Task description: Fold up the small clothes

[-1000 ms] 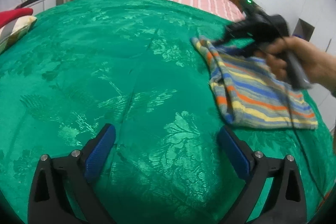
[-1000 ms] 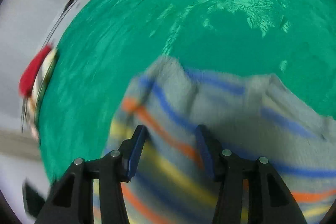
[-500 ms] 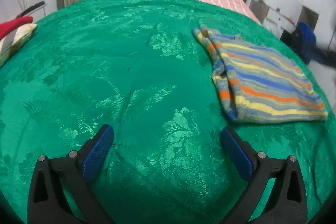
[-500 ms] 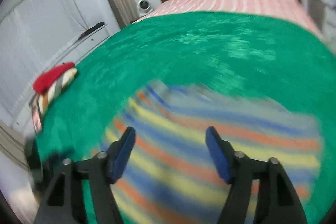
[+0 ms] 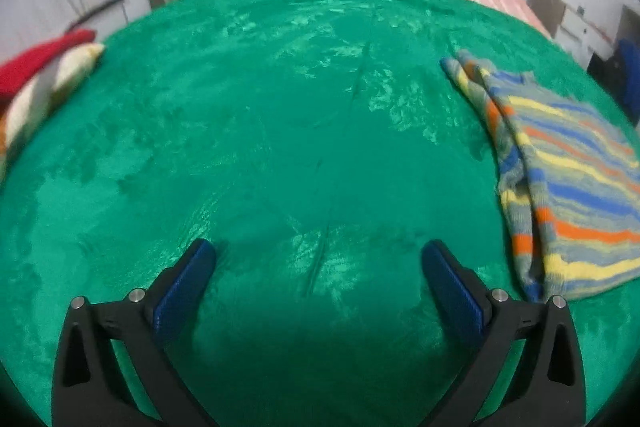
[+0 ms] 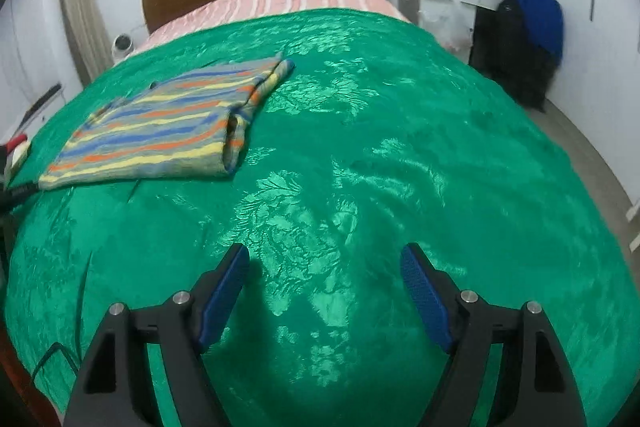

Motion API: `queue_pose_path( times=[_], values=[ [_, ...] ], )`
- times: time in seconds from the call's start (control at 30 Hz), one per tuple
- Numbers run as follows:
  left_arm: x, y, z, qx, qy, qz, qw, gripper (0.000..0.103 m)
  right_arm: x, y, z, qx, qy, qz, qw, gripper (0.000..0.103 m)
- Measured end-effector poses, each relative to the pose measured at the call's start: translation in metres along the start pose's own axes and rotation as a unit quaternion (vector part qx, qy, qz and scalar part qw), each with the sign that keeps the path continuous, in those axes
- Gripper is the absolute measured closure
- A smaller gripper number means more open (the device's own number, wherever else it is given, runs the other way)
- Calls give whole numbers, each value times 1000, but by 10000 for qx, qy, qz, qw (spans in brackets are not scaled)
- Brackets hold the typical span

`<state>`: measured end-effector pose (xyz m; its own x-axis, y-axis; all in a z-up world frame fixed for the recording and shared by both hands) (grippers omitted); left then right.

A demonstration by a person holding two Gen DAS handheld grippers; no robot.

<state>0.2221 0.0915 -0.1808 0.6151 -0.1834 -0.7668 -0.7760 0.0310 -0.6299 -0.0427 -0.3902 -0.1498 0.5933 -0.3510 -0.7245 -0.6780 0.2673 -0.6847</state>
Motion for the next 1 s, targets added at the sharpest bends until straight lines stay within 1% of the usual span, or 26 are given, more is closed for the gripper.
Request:
queue_pose_path(
  times=[0.07, 0.17, 0.37, 0.6, 1.0],
  values=[
    [1, 0, -2, 44, -59, 16, 10000, 0, 3, 1, 7, 83, 39, -27, 10000, 26],
    [0, 0, 4, -97, 120, 13, 9999, 0, 7, 9, 14, 21, 161, -37, 9999, 23],
    [2, 2, 6, -90, 114, 13, 9999, 0, 13, 14, 5, 181, -29, -52, 9998, 19],
    [0, 4, 5, -92, 120, 12, 9999, 0, 14, 17, 9, 61, 108, -176, 9998, 17],
    [0, 4, 5, -92, 122, 12, 9999, 0, 13, 20, 6, 155, -36, -260, 9995, 16]
  ],
)
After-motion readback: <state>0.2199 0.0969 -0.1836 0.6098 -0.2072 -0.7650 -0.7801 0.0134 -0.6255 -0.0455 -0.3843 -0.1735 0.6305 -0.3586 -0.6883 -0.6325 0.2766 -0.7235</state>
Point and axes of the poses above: each gripper's, at about its wrist camera, not at the fingertips, and x roughly the way its jaws point, z to its left, y to its underside, the point moved 2 cm from there along x, roughly the way its jaws point, and after that the axes turned 11 degrees about y, right-handed, at the moved point
